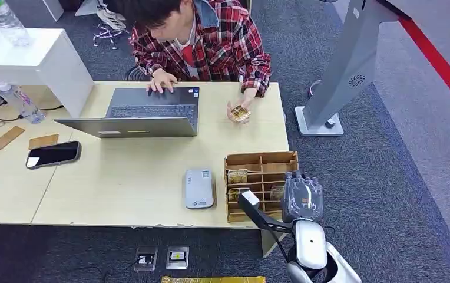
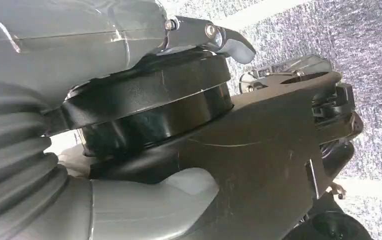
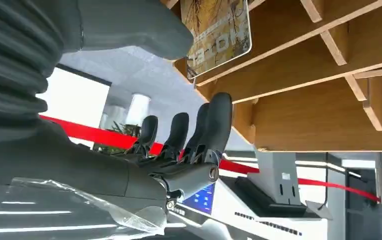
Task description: Pass the card to the sensor for recognition and then transmit it.
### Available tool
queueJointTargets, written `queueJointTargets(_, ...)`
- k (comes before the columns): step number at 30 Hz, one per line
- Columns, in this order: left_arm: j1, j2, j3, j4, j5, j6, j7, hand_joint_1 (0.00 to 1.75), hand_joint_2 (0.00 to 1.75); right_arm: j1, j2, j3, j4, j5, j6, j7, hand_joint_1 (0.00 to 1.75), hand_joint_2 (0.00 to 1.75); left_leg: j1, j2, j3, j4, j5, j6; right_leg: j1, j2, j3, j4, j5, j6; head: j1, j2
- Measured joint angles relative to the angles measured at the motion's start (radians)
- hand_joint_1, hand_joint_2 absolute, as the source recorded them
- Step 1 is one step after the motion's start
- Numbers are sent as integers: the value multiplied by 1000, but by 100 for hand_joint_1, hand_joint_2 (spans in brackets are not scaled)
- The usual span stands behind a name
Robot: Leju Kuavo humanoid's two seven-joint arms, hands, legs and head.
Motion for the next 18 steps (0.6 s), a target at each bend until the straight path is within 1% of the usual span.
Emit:
queueJointTargets(4, 0, 0, 0, 0, 0, 0, 0, 0, 175, 0, 0, 0, 2, -1, 1, -4, 89, 175, 0, 0, 0, 0, 0, 0, 0, 0, 0, 0, 0, 0, 0, 0)
queueJointTargets(11, 0, -1, 0, 0, 0, 0, 0, 0, 175, 0, 7, 6, 22, -16, 0, -31, 89, 175, 0, 0, 0, 0, 0, 0, 0, 0, 0, 0, 0, 0, 0, 0)
queueJointTargets(18, 0, -1, 0, 0, 0, 0, 0, 0, 175, 0, 12, 7, 31, -19, 0, -34, 91, 175, 0, 0, 0, 0, 0, 0, 0, 0, 0, 0, 0, 0, 0, 0)
